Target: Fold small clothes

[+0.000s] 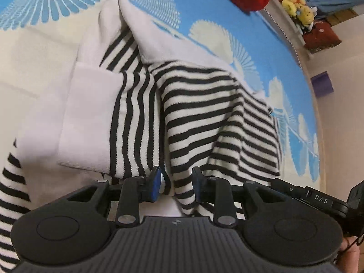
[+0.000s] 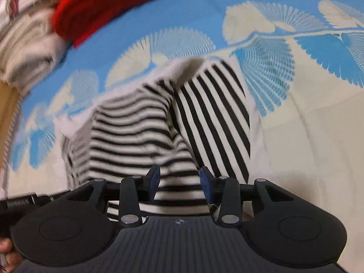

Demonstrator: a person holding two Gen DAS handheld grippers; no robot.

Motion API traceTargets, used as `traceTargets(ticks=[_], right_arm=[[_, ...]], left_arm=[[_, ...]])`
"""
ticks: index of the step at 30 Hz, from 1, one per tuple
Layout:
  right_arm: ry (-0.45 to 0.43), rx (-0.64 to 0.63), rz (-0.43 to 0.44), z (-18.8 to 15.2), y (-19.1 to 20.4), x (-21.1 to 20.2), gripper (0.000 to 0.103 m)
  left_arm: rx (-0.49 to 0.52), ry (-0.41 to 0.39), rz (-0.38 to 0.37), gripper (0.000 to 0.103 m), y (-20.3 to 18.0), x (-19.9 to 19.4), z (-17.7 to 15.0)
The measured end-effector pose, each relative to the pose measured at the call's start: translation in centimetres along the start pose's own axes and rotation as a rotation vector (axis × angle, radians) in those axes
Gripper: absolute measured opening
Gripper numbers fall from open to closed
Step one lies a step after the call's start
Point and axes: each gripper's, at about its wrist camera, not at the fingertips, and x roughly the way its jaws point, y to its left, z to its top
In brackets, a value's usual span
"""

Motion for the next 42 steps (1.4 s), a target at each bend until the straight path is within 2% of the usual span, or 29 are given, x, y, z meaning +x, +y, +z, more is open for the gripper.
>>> traceTargets(ticks=[4,5,6,7,8,9,10,11,12,14,16,18,19,21,23,24,25,26,27,28,29,30,32,33,34,35,36,40,42], right_arm=[[0.02,-0.008,-0.019,-0.4,0.1,0.9,0.04],[0.019,-0.004,-0.025,-0.4,0.0,0.9,0.036],[0.008,0.008,-0.023,-0.3,-0.1,0.8,0.03],[-0.003,0.029,-0.01,-0.3,-0.3,0.7,0.014],[-0.009,0.049,0.006,-0.3,-0.5,0.7,0.006],[-0.017,0.074,0.026,-0.2,-0.8,0.6,0.004],[-0.026,0.1,0.048,0.0,-1.1,0.4,0.002],[-0.041,0.128,0.074,0.1,-1.4,0.2,0.001],[-0.061,0.158,0.103,0.3,-1.7,-0.2,0.001],[-0.116,0.232,0.19,0.6,-2.3,-1.4,0.001],[-0.192,0.307,0.298,0.8,-2.9,-3.1,0.001],[-0.32,0.371,0.465,0.7,-3.4,-5.3,0.001],[-0.394,0.385,0.539,0.5,-3.5,-6.6,0.001],[-0.48,0.379,0.598,-0.2,-3.6,-8.1,0.001],[-0.474,0.383,0.579,-0.7,-3.9,-8.0,0.001],[-0.438,0.394,0.535,-0.9,-4.2,-7.3,0.001],[-0.368,0.396,0.45,-1.1,-4.3,-6.3,0.001],[-0.267,0.373,0.317,-1.1,-4.3,-5.0,0.001],[-0.161,0.329,0.159,-1.3,-4.2,-3.6,0.001],[-0.096,0.299,0.033,-1.7,-4.2,-2.3,0.003],[-0.065,0.312,-0.009,-2.3,-4.7,-1.4,0.005],[-0.039,0.341,-0.001,-2.5,-5.1,-0.9,0.005],[-0.04,0.36,0.051,-2.4,-4.8,-0.8,0.006],[-0.059,0.339,0.059,-2.1,-4.3,-1.0,0.009],[-0.079,0.323,0.062,-1.9,-3.8,-1.3,0.023],[-0.099,0.317,0.068,-1.6,-3.5,-1.4,0.037],[-0.105,0.316,0.073,-1.5,-3.0,-1.2,0.041],[-0.066,0.307,0.05,-1.0,-2.6,0.4,0.041],[-0.065,0.302,0.051,-1.3,-2.4,0.7,0.028]], left_arm=[[0.003,0.017,-0.01,0.031,-0.2,1.3,-0.7],[0.007,0.021,-0.009,0.031,-0.4,1.6,-0.7],[0.012,0.022,-0.006,0.031,-0.6,1.6,-0.8],[0.015,0.02,-0.003,0.031,-0.6,1.7,-0.8],[0.012,0.016,-0.003,0.03,-0.7,1.7,-0.8],[0.009,0.014,-0.004,0.027,-0.7,1.7,-0.8],[0.012,0.011,-0.006,0.009,-0.7,1.7,-0.8],[0.019,0.005,-0.002,0.001,-0.7,1.5,-0.8],[0.024,-0.011,-0.001,0.001,-0.8,0.9,-0.6],[0.042,-0.09,-0.012,0.0,-1.4,-1.4,0.2],[0.103,-0.227,-0.03,0.0,-2.6,-5.5,1.3],[0.137,-0.339,-0.058,0.0,-3.0,-9.3,2.1],[0.148,-0.381,-0.062,0.0,-2.9,-10.9,2.4],[0.152,-0.423,-0.056,0.0,-1.9,-13.2,2.5],[0.117,-0.368,-0.055,0.001,-0.3,-13.1,2.6],[0.094,-0.3,-0.046,0.001,0.5,-12.3,2.6],[0.083,-0.207,-0.035,0.001,1.2,-11.0,2.6],[0.085,-0.109,-0.024,0.001,1.7,-9.5,2.4],[0.087,-0.049,-0.012,0.001,2.1,-8.4,2.1],[0.083,-0.027,0.013,0.003,2.5,-7.8,1.9],[0.083,-0.031,0.036,0.005,2.6,-7.5,1.9],[0.084,-0.042,0.05,0.009,2.8,-7.5,2.0],[0.04,-0.076,0.052,0.035,3.4,-7.7,2.3],[0.005,-0.095,0.047,0.039,3.7,-7.8,2.4],[-0.018,-0.102,0.039,0.041,4.0,-8.1,2.5],[-0.035,-0.1,0.027,0.041,4.1,-7.8,2.5],[-0.043,-0.094,0.012,0.041,4.0,-7.4,2.5],[-0.025,-0.075,0.003,0.04,3.2,-6.1,2.5],[-0.008,-0.076,0.021,0.013,3.2,-5.6,2.4]])
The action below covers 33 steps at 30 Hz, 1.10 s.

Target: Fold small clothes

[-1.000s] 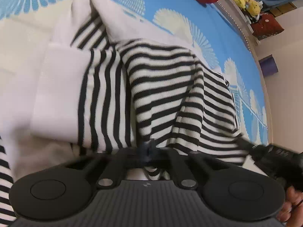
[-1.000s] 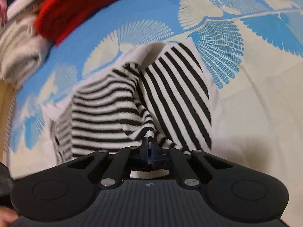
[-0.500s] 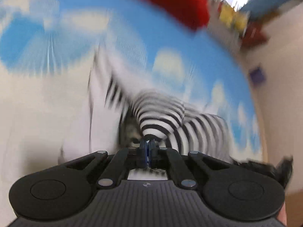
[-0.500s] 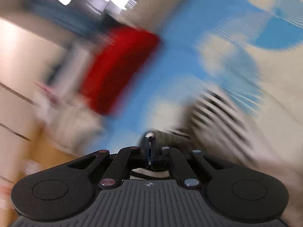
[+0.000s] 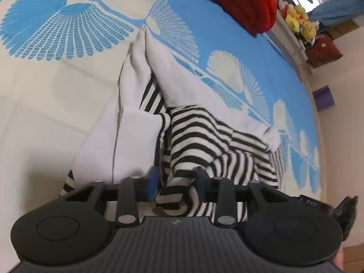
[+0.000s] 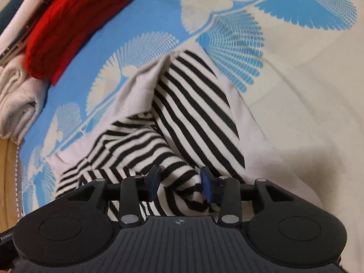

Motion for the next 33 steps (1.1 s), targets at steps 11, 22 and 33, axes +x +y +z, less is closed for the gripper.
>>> traceTargets(ticks=[11,22,33], right_arm=[[-0.076,0.054,0.0,0.0,-1.3,-1.8,0.004],[-0.2,-0.174,-0.028,-0.9,1.8,-3.5,0.021],[0.029,-0.256,-0.063,-2.5,2.3,0.2,0.021]], left_arm=[[0.107,-0.031,0.134,0.002,-0.3,-0.1,0.2],[0.265,-0.118,-0.018,0.013,-3.8,-1.7,-0.1],[0.246,-0.017,0.111,0.013,-2.6,1.4,-0.6]])
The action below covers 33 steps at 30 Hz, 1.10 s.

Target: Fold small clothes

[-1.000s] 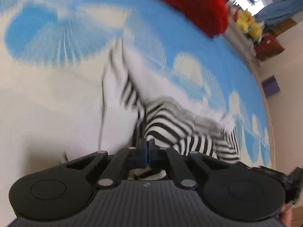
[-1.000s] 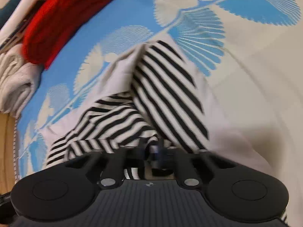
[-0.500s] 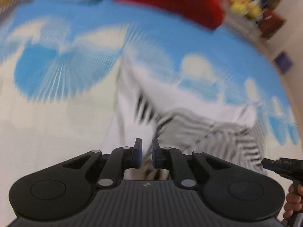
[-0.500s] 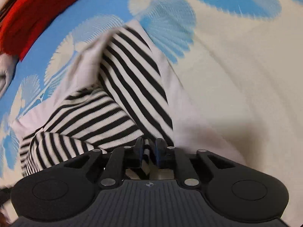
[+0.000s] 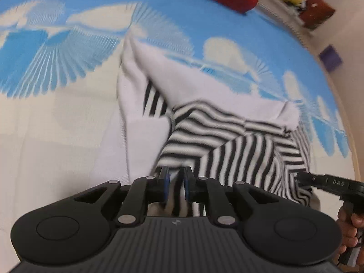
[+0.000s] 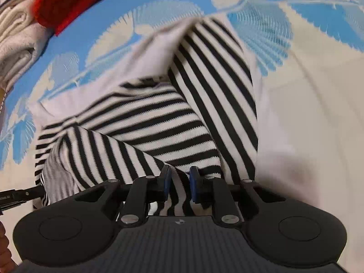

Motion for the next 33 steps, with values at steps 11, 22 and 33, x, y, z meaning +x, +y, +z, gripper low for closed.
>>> traceTargets(ticks=[11,22,33], right_arm=[[-0.144,0.053,-0.02,1.0,-0.7,-6.2,0.024],[-0.388,0.012,0.062,-7.8,-4.3,-21.7,0.035],[-0.147,0.141,-0.076,-18.9,-10.6,-16.5,0.039]], left_arm=[[-0.055,-0.058,-0.018,0.021,0.2,-7.1,-0.1],[0.094,-0.195,-0.023,0.025,-2.0,-19.9,-14.0],[-0.142,-0.096,0.095,0.068,4.1,-12.2,-25.9]])
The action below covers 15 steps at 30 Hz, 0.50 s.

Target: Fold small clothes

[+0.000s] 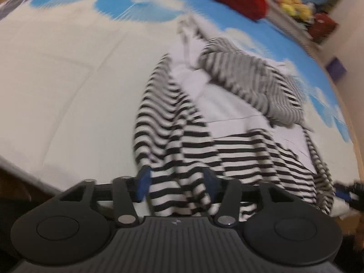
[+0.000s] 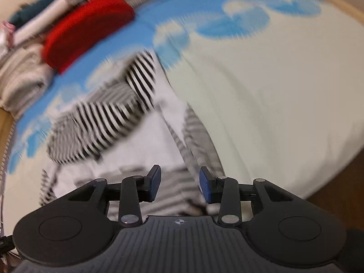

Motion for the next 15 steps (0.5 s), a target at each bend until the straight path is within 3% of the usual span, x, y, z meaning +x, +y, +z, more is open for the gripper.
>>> traceTargets(ticks=[2,9,12,13,14,15], right_arm=[[0.014,-0.017,-0.029,-0.9,0.1,0.5,0.039],[0.084,-0.038,-0.094,-2.2,-0.3,2.3,0.048],[0.105,-0.037,-0.109,-2.3,-0.5,3.4,0.048],[0.105,-0.038,-0.115,-2.4,-0.5,3.6,0.048],[0.104,-0.039,-0.118,-2.5,-0.4,3.7,0.048],[0.104,-0.038,-0.121,-2.6,-0.4,3.8,0.048]], left_arm=[[-0.049,-0.007,-0.003,0.086,0.4,0.4,0.5],[-0.145,0.126,-0.009,0.087,0.6,4.0,0.8],[-0.082,0.137,0.039,0.082,-0.3,4.9,0.5],[-0.052,0.121,0.063,0.054,-0.6,4.7,0.4],[-0.024,0.114,0.075,0.009,-0.6,4.3,0.3],[-0.023,0.126,0.074,0.009,-0.3,4.1,0.3]])
